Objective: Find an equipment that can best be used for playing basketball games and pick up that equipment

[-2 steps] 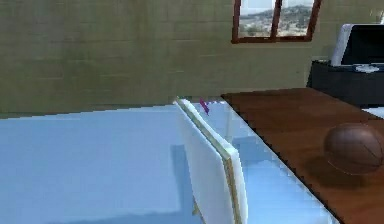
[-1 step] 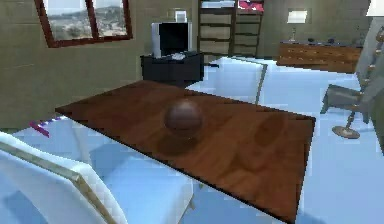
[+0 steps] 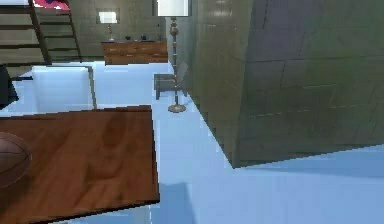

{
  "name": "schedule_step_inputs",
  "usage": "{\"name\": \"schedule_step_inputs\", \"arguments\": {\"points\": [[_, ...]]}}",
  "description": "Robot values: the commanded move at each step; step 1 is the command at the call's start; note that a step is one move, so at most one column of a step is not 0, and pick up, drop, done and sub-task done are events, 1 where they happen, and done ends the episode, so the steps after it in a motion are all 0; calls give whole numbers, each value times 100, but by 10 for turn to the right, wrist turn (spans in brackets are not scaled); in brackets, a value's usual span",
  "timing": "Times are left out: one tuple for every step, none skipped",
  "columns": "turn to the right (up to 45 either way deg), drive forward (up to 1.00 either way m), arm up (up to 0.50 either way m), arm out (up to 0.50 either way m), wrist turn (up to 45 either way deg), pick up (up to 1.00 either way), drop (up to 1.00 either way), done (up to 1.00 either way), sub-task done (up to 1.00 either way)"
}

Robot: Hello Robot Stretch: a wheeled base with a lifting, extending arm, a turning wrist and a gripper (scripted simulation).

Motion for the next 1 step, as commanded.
{"name": "schedule_step_inputs", "arguments": {"points": [[90,0,0,0,0,0,0,0,0]]}}
